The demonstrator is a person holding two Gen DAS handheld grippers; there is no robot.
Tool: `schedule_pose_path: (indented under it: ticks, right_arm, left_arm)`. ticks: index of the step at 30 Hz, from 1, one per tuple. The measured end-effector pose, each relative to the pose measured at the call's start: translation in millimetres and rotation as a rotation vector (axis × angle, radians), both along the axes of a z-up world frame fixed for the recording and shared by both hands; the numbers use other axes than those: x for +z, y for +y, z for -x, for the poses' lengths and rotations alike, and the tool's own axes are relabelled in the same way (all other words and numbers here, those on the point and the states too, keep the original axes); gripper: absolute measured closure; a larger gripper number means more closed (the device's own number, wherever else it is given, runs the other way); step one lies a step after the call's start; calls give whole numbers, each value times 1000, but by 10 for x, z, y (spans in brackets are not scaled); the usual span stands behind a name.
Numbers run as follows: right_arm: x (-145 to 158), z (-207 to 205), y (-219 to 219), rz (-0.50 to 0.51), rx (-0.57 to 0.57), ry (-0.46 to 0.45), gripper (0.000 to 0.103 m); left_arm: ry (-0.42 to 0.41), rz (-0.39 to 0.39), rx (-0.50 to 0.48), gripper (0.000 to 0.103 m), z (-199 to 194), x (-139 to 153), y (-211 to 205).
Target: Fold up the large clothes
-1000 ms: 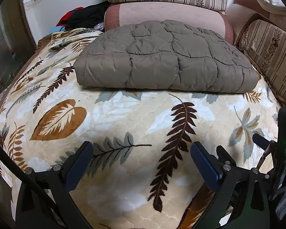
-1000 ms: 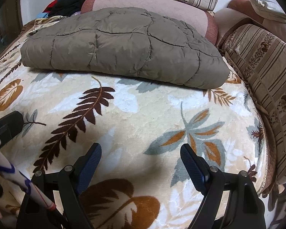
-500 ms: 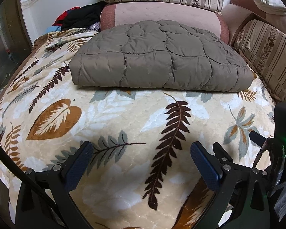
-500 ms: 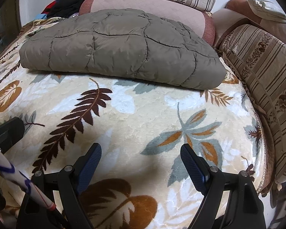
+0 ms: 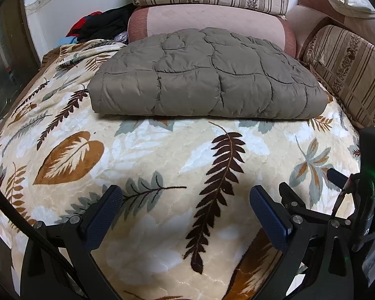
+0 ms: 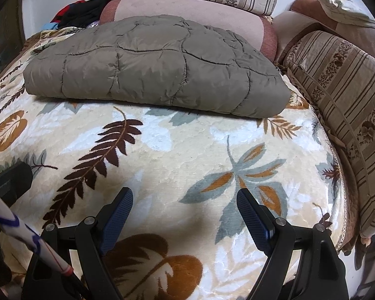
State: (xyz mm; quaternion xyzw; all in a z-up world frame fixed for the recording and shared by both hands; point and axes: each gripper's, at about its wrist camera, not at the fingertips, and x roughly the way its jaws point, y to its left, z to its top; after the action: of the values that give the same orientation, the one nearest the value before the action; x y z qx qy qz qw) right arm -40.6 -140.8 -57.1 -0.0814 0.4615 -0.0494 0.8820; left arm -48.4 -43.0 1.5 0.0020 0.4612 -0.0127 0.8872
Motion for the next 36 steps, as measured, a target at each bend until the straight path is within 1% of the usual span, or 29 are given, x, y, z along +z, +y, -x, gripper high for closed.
schedule_pose_path:
  ticks: [14,29,36]
  right_arm:
    - [3,0,-52,-9,-21,-10,15]
    - [-30,-14,-70,-8,-31,-2,15]
    - [-41,-13,-74,-6,-29,1,15]
  left_arm:
    - [-21,-13,-17,2,27,7,-50]
    - [1,-11,-13,2,-3,-51,-41]
    - [2,-14,5,2,-37,-66,26]
